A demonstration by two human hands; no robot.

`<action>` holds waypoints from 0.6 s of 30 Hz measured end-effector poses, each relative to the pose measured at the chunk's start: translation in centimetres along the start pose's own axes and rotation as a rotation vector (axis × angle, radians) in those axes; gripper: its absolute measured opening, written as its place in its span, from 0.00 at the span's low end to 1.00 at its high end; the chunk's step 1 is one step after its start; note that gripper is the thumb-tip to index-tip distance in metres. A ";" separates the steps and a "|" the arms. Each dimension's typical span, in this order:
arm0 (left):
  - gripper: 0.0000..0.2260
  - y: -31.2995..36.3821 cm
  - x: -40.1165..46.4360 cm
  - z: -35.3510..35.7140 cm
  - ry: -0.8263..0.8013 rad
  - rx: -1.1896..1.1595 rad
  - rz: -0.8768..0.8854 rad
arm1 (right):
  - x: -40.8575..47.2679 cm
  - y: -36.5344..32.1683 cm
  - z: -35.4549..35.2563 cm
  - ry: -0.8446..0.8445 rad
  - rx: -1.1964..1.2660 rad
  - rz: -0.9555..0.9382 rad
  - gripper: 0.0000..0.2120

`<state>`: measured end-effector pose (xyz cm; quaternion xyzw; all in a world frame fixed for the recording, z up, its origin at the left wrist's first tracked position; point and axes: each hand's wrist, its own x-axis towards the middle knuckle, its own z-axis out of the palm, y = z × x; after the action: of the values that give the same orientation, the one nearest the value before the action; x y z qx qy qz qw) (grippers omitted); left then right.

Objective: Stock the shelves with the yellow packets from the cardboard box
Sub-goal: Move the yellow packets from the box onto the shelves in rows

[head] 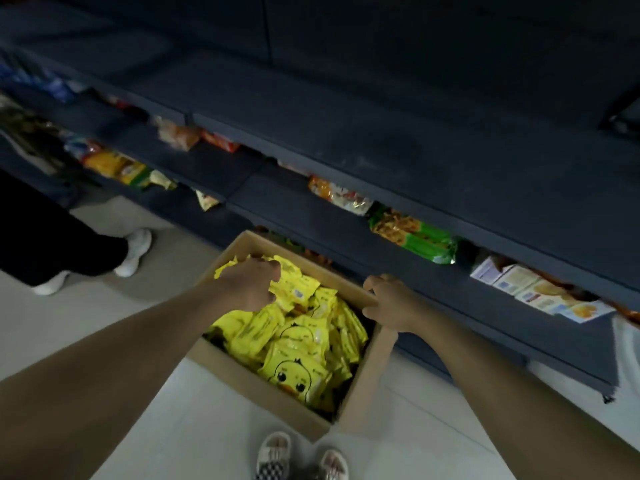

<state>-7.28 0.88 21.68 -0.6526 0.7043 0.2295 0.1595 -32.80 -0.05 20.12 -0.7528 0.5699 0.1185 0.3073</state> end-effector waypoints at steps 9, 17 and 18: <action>0.22 -5.3 5.4 7.9 -0.125 -0.024 -0.047 | 6.3 -0.3 8.6 -0.147 0.084 0.083 0.22; 0.20 -10.7 11.3 11.4 -0.105 0.041 0.003 | 14.5 -5.4 14.1 -0.114 0.202 0.102 0.23; 0.20 -11.6 11.9 11.6 -0.100 0.043 0.004 | 15.7 -6.4 14.7 -0.093 0.210 0.100 0.24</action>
<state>2.20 -3.50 4.34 -0.6352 0.7016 0.2469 0.2082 -19.26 -2.56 2.36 -0.6808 0.6011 0.1080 0.4044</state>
